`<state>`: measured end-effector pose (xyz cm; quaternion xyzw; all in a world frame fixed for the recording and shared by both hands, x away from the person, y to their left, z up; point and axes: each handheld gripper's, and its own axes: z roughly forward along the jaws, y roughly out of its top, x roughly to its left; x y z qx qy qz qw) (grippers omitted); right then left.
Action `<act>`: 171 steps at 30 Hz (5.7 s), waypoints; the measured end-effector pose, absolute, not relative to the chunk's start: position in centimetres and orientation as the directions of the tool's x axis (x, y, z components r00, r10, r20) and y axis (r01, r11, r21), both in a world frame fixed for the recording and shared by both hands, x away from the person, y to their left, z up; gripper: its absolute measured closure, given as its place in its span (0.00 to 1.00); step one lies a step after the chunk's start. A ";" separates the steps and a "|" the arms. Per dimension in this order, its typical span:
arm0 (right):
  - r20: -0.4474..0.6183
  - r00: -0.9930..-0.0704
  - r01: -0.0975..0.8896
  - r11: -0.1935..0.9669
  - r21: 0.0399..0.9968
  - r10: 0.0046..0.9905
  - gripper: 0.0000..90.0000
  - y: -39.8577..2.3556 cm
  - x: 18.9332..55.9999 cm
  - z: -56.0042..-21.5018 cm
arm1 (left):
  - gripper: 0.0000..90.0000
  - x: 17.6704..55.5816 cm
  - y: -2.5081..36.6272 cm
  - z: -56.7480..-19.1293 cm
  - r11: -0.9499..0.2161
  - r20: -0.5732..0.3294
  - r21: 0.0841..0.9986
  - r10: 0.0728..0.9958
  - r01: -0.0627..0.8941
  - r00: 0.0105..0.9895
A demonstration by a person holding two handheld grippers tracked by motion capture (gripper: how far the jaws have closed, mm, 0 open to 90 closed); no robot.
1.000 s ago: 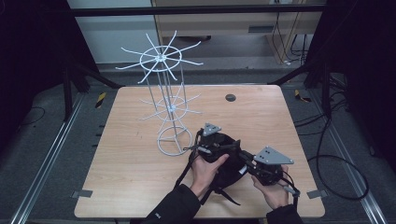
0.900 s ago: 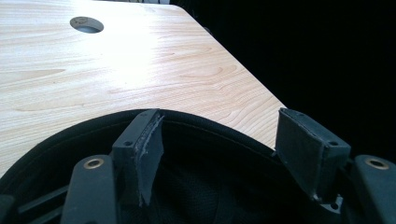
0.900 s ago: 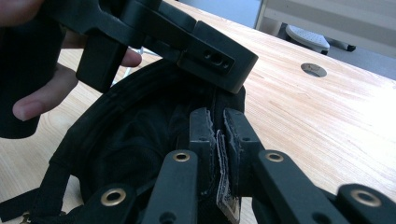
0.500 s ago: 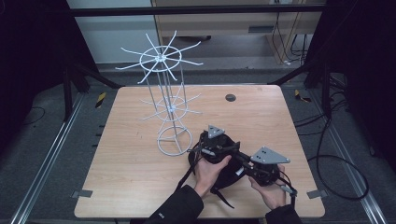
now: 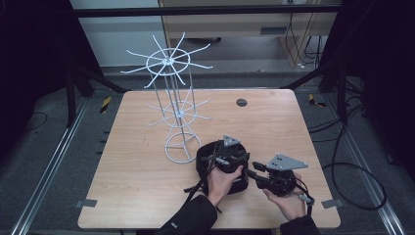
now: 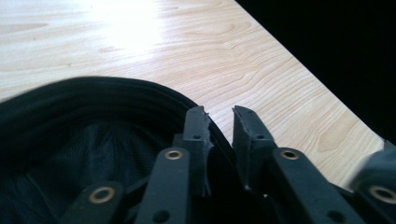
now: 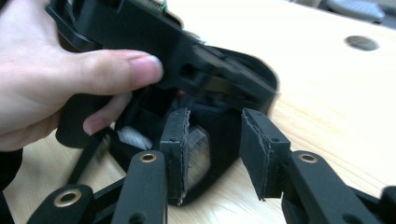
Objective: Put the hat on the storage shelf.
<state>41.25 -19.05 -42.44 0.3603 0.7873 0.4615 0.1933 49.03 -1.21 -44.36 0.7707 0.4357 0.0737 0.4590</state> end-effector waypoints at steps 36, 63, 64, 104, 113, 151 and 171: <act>0.020 -0.511 0.416 0.228 0.880 0.859 0.59 -24.6 42.0 -44.5 | 0.93 46.9 1.0 -38.6 -0.332 -0.182 0.822 0.617 0.463 0.766; 0.005 -0.676 0.297 0.266 0.917 0.737 0.63 -20.7 42.0 -44.7 | 0.93 45.3 1.7 -34.4 -0.216 -0.199 0.911 0.514 0.351 0.834; 0.012 -0.677 0.298 0.259 0.919 0.736 0.63 -20.8 42.1 -44.7 | 0.93 45.2 1.6 -34.3 -0.215 -0.200 0.912 0.510 0.349 0.836; -0.076 -0.750 0.187 0.321 0.928 0.657 0.96 -19.2 40.9 -44.1 | 0.93 47.1 0.1 -35.6 -0.152 -0.236 0.906 0.593 0.394 0.770; -0.112 -0.739 0.157 0.332 0.930 0.664 0.97 -21.7 39.7 -41.8 | 0.89 47.5 0.7 -35.4 -0.134 -0.228 0.917 0.599 0.376 0.768; -0.185 -0.791 0.240 0.574 0.783 0.583 0.96 -18.3 41.1 -37.0 | 0.76 45.2 7.7 -38.8 -0.299 -0.077 0.882 0.670 0.363 0.738; -0.130 -0.781 0.288 0.536 0.794 0.611 0.72 -13.7 44.2 -40.7 | 0.62 40.3 23.6 -43.3 -0.268 -0.026 0.862 0.825 0.431 0.565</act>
